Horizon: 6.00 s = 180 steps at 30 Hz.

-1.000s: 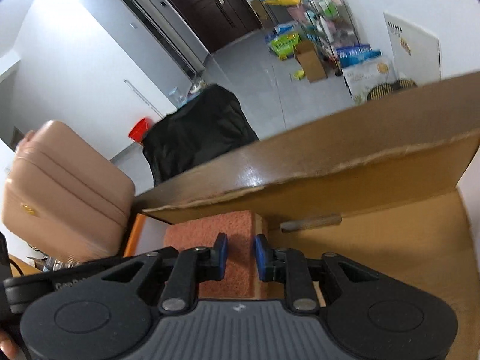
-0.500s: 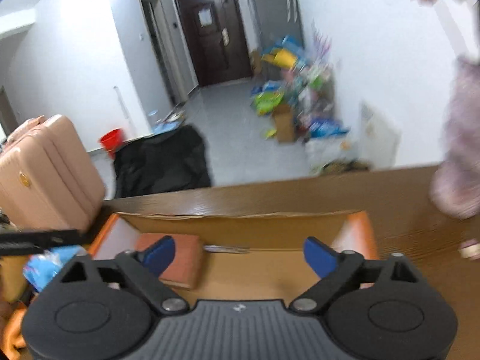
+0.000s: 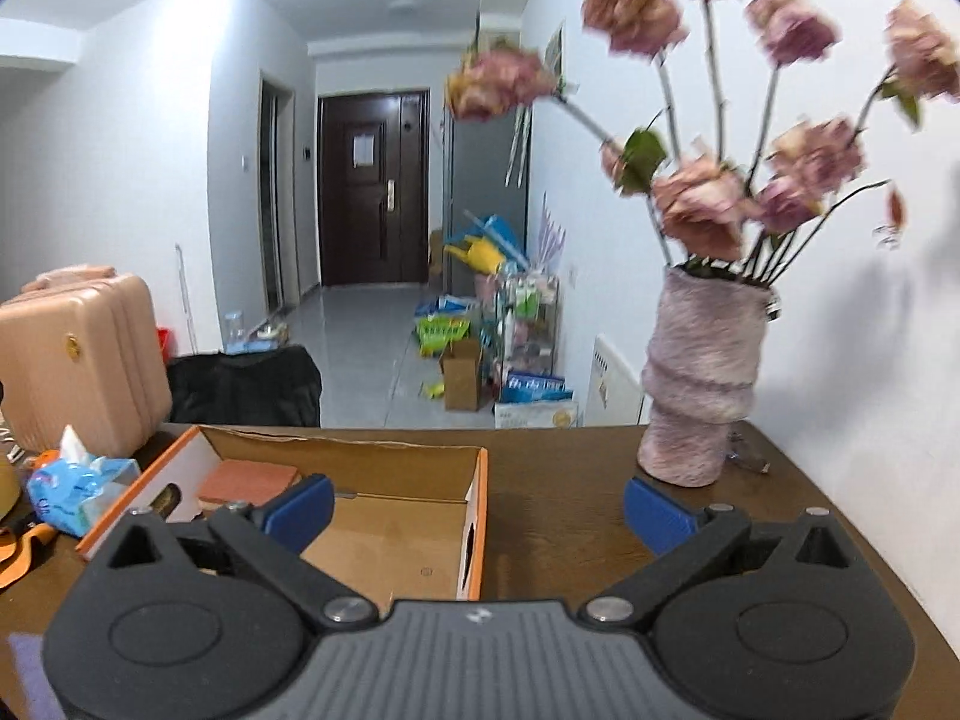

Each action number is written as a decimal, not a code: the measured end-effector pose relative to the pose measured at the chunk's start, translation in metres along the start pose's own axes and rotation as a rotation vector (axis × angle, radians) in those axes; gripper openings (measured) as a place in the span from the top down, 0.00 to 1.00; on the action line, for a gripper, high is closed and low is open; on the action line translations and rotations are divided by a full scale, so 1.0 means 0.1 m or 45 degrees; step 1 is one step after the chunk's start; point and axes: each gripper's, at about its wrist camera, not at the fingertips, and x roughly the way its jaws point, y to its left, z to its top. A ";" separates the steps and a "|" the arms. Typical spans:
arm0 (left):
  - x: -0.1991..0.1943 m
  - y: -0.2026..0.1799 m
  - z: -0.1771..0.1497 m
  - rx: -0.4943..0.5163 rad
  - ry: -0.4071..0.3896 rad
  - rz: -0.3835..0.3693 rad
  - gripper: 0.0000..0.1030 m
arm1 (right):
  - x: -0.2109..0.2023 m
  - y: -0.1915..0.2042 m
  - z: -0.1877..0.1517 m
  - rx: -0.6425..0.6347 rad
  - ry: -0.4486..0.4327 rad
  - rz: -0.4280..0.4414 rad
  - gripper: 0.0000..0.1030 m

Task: Organize soft objects
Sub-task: 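Withdraw both grippers from the box back over the soft items, then reach both grippers to the light blue plush and close on it, then lift the light blue plush and lower it into the cardboard box, then open both grippers over the box and withdraw toward the table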

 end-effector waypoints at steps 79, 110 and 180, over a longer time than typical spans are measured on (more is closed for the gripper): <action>-2.86 0.21 -2.27 -0.028 0.113 -0.104 0.00 | -2.75 0.82 -2.62 0.036 -0.070 0.307 0.09; -0.61 0.29 -2.01 -0.521 0.716 -0.639 0.78 | -0.75 1.10 -2.22 0.565 0.437 0.727 0.67; 2.61 -0.87 0.00 -0.137 0.667 -0.452 0.64 | 2.41 0.45 0.06 0.309 0.500 0.294 0.49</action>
